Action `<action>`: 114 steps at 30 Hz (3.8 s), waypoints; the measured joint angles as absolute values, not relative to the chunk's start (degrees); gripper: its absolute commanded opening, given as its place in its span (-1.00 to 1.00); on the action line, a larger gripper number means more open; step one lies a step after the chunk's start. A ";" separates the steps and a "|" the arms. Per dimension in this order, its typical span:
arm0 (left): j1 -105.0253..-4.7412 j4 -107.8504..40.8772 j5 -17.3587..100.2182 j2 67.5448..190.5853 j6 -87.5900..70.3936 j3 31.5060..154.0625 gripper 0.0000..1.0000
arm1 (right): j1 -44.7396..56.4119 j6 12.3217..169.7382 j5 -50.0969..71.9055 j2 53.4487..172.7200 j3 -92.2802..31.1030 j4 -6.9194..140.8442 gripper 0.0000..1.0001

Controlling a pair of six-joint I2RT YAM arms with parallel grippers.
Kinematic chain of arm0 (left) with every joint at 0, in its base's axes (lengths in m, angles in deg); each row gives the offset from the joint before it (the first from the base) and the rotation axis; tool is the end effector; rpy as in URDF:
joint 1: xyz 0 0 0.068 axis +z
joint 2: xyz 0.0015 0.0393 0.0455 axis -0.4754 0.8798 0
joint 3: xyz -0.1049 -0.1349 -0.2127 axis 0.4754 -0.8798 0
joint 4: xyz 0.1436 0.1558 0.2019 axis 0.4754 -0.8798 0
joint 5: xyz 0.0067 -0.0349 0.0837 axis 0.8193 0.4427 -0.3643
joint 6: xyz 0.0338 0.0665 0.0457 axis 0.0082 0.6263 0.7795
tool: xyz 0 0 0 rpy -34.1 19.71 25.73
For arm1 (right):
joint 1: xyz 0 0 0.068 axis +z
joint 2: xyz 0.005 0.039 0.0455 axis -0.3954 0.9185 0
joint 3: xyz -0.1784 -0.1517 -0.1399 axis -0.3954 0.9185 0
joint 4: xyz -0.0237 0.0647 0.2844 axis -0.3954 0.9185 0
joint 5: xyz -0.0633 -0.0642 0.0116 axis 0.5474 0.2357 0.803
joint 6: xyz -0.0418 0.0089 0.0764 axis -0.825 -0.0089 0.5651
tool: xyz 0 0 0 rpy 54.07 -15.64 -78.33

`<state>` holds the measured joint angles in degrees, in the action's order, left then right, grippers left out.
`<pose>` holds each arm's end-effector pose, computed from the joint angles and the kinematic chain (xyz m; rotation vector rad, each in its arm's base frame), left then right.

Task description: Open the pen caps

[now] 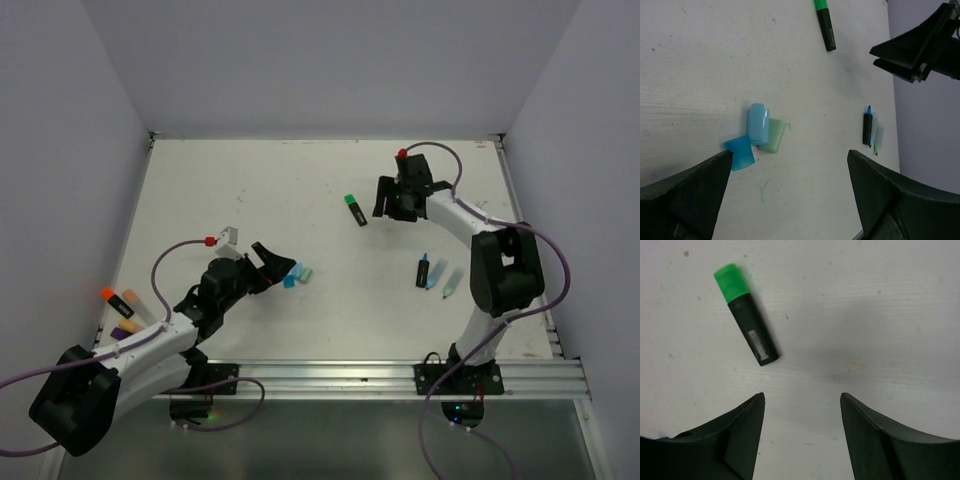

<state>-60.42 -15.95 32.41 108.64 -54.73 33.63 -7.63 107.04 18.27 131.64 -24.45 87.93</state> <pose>0.2172 -0.1347 0.1307 -0.4764 2.0480 -0.9847 0.4126 0.1160 0.1670 0.1540 2.4918 0.2913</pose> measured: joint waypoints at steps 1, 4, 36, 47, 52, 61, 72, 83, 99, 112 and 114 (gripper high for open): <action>-60.42 -15.56 32.50 107.96 -55.15 33.30 0.99 | -7.11 106.80 17.20 133.82 -26.50 87.62 0.32; -60.42 -12.87 34.08 107.15 -56.74 31.90 0.98 | -5.88 106.39 15.02 137.87 -29.80 86.44 0.33; -60.44 -7.97 40.59 97.49 -64.26 27.42 0.89 | 3.98 103.50 31.06 156.07 -46.46 90.75 -1.00; -60.48 -10.92 40.26 94.35 -65.75 25.76 0.69 | 6.45 103.09 27.54 131.59 -17.30 85.37 -1.00; -61.68 -12.13 40.41 95.22 -66.53 24.67 0.63 | 9.53 106.67 22.69 110.61 -4.32 83.38 -1.00; -69.16 -16.65 37.94 101.82 -65.42 33.70 0.62 | 22.03 113.51 19.21 96.82 2.59 84.32 -1.00; -70.53 -17.98 35.76 100.88 -66.60 33.89 0.50 | 35.41 117.41 21.53 100.97 -1.85 85.42 -1.00; -70.58 -17.74 34.58 96.16 -69.03 32.25 0.23 | 41.83 117.71 26.12 107.22 -7.47 84.78 -1.00; -70.58 -17.02 34.67 99.04 -69.49 32.17 -0.13 | 42.44 117.89 26.49 111.01 -7.42 80.93 -1.00; -70.58 -16.74 34.64 100.05 -69.51 32.08 -1.00 | 42.97 118.17 26.60 111.01 -7.09 80.56 -1.00; -70.58 -16.37 34.80 100.05 -69.49 32.08 -1.00 | 43.03 118.24 26.71 111.03 -7.09 80.61 -1.00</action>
